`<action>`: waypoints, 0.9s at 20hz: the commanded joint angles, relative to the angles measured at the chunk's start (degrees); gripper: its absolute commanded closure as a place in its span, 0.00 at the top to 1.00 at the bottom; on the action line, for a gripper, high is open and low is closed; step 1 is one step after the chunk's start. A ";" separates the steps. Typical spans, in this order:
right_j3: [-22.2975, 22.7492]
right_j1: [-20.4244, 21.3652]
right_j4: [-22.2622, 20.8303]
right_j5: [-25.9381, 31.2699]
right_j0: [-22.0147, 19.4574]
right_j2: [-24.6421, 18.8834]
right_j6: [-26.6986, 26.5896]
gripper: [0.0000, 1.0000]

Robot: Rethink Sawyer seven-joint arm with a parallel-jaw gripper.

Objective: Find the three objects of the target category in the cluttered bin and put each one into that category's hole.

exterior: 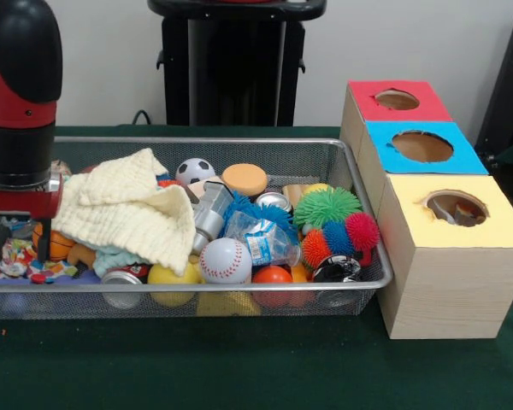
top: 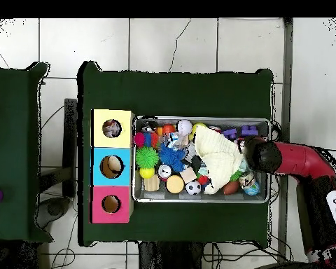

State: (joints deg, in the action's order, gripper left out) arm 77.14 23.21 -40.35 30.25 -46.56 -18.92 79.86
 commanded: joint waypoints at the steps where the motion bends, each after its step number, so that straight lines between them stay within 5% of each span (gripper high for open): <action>1: 5.27 -4.36 -2.25 0.52 -1.90 -2.74 -7.30 1.00; 18: 4.89 -7.54 -3.86 -1.12 -3.82 -3.60 -9.08 1.00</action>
State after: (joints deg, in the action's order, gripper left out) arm 77.23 20.97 -40.32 29.43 -49.30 -19.98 79.88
